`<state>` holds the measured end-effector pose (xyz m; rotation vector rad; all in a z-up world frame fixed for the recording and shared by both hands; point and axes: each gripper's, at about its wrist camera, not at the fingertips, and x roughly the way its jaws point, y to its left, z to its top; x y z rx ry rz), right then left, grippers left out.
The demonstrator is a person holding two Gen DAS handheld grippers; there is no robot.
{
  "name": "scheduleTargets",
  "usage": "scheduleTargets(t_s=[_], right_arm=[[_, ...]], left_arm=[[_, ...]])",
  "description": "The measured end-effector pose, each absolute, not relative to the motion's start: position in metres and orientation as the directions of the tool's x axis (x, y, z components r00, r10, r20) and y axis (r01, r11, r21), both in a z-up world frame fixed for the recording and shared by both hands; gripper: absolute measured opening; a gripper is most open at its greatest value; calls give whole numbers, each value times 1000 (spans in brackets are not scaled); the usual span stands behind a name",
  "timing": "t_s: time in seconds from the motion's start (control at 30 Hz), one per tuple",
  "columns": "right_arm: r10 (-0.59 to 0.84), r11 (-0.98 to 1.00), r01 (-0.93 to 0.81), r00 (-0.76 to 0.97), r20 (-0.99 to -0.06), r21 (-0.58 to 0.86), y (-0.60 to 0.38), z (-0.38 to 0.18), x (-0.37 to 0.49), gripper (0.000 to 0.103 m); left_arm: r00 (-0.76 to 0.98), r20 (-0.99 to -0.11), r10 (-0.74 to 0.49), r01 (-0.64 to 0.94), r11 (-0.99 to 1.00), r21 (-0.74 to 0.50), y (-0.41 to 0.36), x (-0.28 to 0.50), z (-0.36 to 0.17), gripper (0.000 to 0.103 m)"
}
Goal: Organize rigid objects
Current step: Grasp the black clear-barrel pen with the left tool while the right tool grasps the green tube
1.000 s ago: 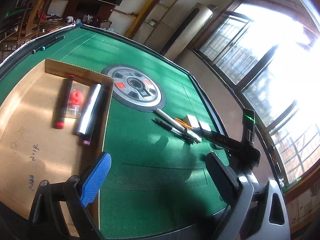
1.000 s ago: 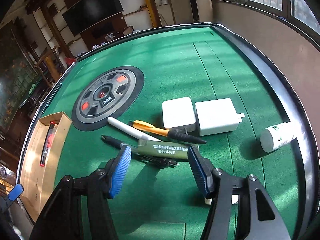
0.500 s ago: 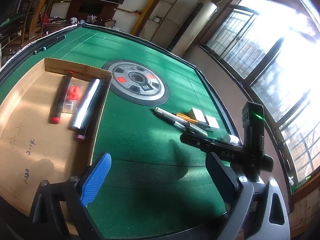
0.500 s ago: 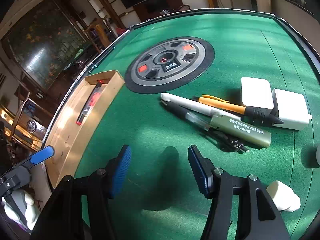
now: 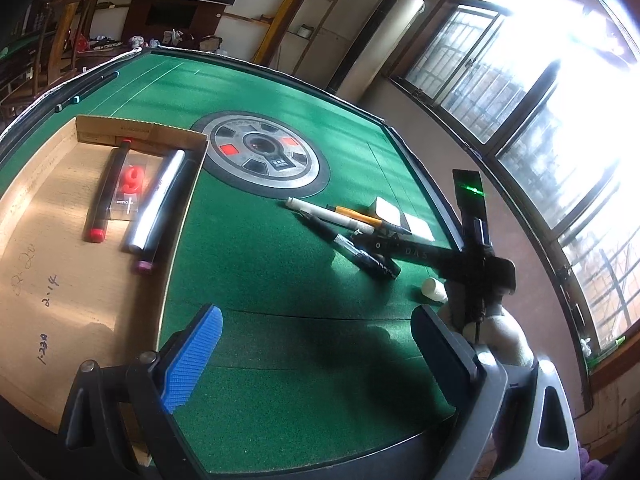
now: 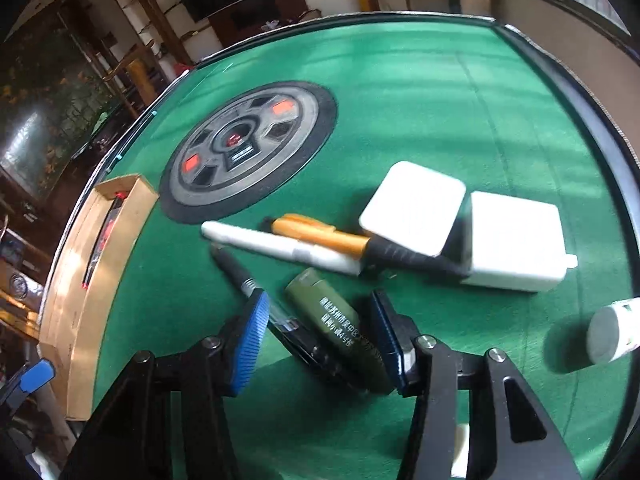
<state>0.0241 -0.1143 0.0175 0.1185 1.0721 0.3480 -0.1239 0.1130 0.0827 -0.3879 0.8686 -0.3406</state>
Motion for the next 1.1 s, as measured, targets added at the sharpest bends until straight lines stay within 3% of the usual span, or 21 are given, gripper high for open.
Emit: scheduleTargets(t_s=[0.17, 0.33, 0.47, 0.6, 0.7, 0.83, 0.93, 1.0, 1.1], right_arm=[[526, 841, -318, 289, -799, 438, -97, 14, -1, 50], [485, 874, -269, 428, -762, 405, -117, 23, -6, 50], [539, 837, -213, 476, -695, 504, -140, 15, -2, 51], [556, 819, -186, 489, -672, 542, -150, 13, -2, 52], [545, 826, -189, 508, -667, 531, -150, 16, -5, 52], [549, 822, -191, 517, -657, 536, -149, 17, -8, 53], [548, 823, -198, 519, -656, 532, -148, 18, -7, 55], [543, 828, -199, 522, -658, 524, -147, 18, -8, 57], [536, 833, -199, 518, -667, 516, -146, 17, -7, 57]], left_arm=[[584, -682, -439, 121, 879, -462, 113, -119, 76, 97], [548, -716, -433, 133, 890, -437, 99, -113, 67, 97], [542, -740, -398, 151, 913, -379, 84, -105, 62, 96], [559, -754, -344, 202, 939, -279, 60, -84, 59, 71], [536, -789, -300, 223, 952, -210, 40, -60, 45, 64], [497, -828, -258, 185, 964, -190, 34, -34, 21, 63], [525, -821, -223, 193, 971, -140, 34, -31, 23, 43], [501, -829, -249, 193, 966, -174, 42, -33, 25, 13], [482, -836, -261, 164, 965, -206, 56, -38, 26, 13]])
